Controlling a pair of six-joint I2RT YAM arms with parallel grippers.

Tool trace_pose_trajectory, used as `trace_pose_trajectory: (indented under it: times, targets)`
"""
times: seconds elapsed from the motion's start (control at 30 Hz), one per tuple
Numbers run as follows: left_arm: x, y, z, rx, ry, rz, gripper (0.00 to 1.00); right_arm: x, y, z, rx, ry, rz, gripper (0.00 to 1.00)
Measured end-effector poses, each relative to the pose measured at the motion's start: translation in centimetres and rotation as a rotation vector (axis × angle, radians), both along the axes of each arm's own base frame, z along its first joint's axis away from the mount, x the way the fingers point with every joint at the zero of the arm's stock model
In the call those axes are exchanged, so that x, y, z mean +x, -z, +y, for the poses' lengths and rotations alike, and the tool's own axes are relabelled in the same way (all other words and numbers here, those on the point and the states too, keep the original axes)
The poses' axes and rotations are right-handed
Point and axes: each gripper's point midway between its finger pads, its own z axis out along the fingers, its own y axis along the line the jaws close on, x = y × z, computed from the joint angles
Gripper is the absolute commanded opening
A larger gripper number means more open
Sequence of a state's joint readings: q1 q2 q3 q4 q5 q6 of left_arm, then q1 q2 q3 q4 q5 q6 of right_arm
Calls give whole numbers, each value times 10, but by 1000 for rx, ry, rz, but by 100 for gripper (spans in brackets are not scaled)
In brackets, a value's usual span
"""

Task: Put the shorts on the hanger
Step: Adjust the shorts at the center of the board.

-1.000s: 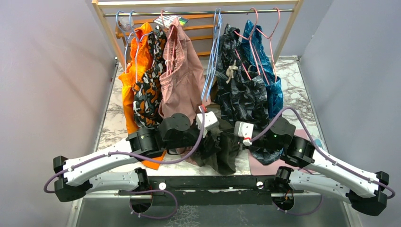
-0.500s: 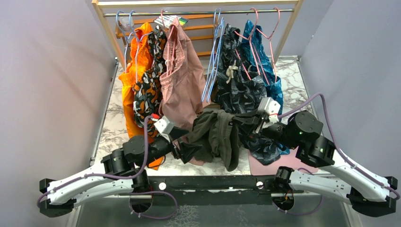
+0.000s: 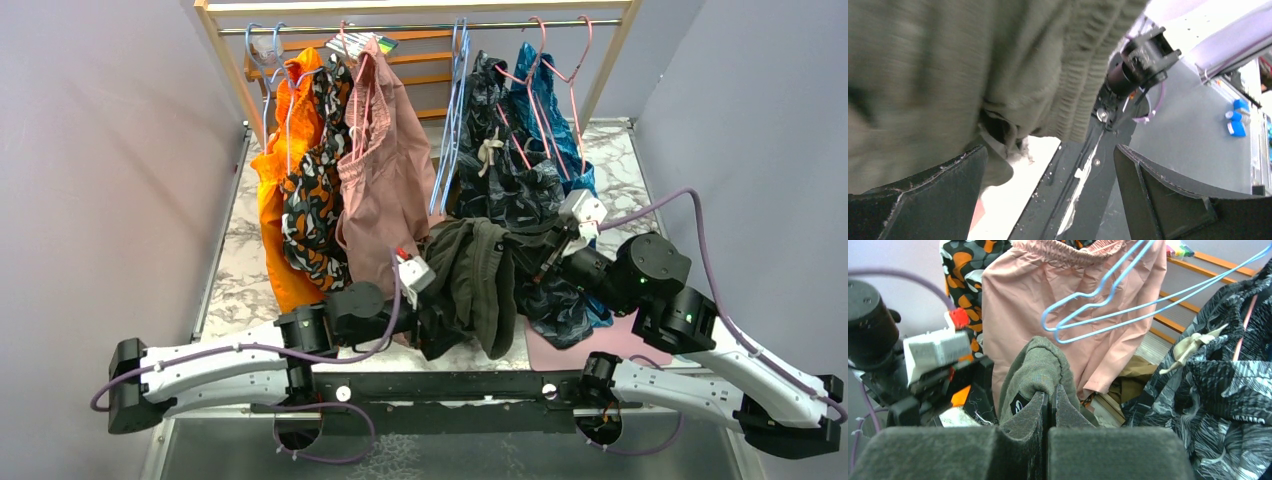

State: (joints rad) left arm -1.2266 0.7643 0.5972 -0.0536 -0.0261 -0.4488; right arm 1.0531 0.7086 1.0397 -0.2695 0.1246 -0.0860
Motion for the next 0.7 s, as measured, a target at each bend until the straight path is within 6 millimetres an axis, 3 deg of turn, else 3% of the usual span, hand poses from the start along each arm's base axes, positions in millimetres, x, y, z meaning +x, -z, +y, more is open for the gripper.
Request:
trace_pose_trajectory:
  times: [0.43,0.7]
  targets:
    - [-62,45,-38,155,76,-21,99,8,7,-6,14,68,43,1]
    - [-45,77,-53,241,-103,-42,99,9,11,-5,14,68,54,1]
